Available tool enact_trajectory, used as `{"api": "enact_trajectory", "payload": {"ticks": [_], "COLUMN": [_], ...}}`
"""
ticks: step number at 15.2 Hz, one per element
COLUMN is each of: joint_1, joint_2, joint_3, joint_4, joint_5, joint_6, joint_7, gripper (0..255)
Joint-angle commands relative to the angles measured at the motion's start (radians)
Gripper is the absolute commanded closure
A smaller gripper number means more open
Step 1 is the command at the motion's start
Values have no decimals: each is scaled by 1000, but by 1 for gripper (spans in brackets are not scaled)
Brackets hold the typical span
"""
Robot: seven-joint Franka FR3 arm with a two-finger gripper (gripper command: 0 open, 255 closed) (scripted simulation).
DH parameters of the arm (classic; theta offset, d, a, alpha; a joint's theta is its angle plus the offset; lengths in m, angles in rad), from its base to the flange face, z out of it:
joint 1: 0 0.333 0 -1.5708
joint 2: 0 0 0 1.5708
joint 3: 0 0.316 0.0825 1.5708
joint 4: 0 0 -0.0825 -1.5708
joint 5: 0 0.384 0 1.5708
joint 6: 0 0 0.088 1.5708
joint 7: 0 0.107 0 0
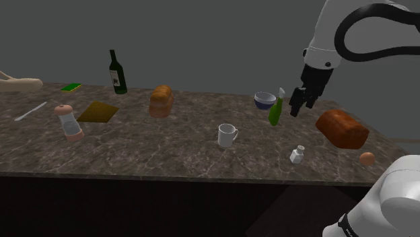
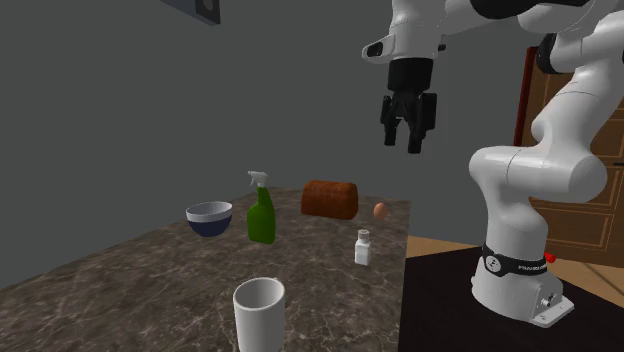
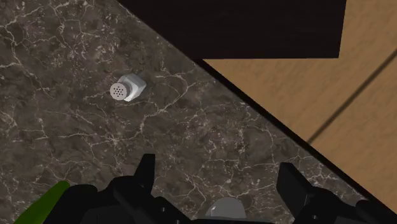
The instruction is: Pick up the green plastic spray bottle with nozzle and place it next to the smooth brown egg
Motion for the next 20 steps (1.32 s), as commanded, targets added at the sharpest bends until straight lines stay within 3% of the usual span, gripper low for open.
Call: {"api": "enact_trajectory", "payload": {"ticks": [1,11,20], "joint_1": [0,-88,-150], "joint_2": [0,342,652], "joint_3": [0,-124,-229], "joint_4": [0,202,458], "joint_5": [0,-28,21], "joint_6": [0,143,192], "joint_7": [0,-18,-55], "gripper": [0,0,0]}}
